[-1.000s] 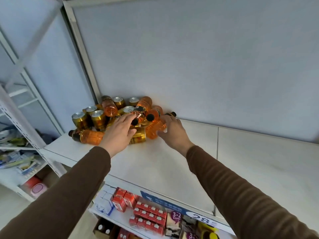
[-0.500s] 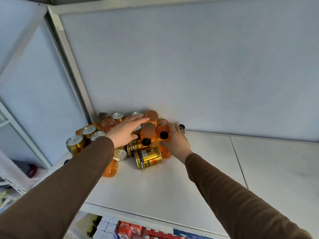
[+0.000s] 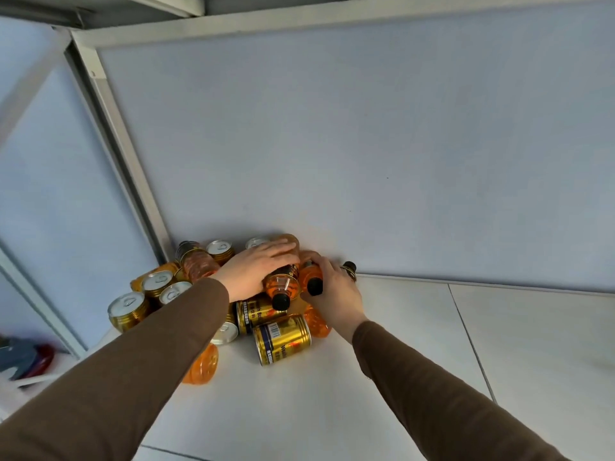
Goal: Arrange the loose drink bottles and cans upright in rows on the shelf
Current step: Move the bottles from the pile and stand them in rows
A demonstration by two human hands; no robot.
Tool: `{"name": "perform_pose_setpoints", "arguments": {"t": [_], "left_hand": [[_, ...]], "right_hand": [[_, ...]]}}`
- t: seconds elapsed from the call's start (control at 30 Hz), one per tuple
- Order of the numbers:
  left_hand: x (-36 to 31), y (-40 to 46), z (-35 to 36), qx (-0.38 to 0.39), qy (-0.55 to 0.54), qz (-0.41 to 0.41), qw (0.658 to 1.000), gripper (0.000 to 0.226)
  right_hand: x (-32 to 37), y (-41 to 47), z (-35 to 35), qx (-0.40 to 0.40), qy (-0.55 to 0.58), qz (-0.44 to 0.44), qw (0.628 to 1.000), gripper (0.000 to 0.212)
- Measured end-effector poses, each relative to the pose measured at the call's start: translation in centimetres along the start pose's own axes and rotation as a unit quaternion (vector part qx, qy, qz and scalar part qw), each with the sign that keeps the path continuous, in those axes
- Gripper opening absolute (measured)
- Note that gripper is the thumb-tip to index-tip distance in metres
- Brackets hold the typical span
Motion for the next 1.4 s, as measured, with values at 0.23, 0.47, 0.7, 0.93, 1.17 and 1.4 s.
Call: {"name": "perform_pose_setpoints", "arguments": {"t": [0.23,0.47,0.7,0.93,1.17,1.4], "left_hand": [[1.8,-0.5,-1.1,-0.11,-0.211,-0.125,0.963,0.077],[1.3,-2.4,-3.8,-0.212,-0.423,-0.248,0.846,0.052],[-2.1,-3.5,-4.7,-0.231,-0.547,-0.265,0.76,0.049],[-4.6,-3.6,-4.6,-0.218,-0.582,-0.281,0.731,0.047],[-7.5,-3.1,-3.7,-0.178,-0.588,-0.279,0.738,0.042],[-10.3,-3.0,-2.1,-0.146,-0.598,-0.28,0.736,0.035]], "right_hand": [[-1.9,1.8,-1.7,-0.014,0.151,0.071,0.986,0.06],[-3.4,4.3,-2.2,-0.025,0.229,0.142,0.963,0.058],[-3.2,5.6,-4.2,-0.046,0.284,0.129,0.949,0.06],[-2.5,6.7,-8.9,-0.064,0.384,0.103,0.915,0.052],[-2.7,5.7,-12.8,-0.056,0.346,0.086,0.933,0.051],[-6.1,3.8,-17.2,-0.085,0.211,0.102,0.968,0.056]]}}
Point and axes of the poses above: each hand's wrist, its own y-axis towards the middle knuckle, its own z-axis out of the palm, x = y × z, the point moved 10 cm from there along y, towards the middle knuckle, and after that the axes turned 7 degrees about -x, right-handed, at the moved point
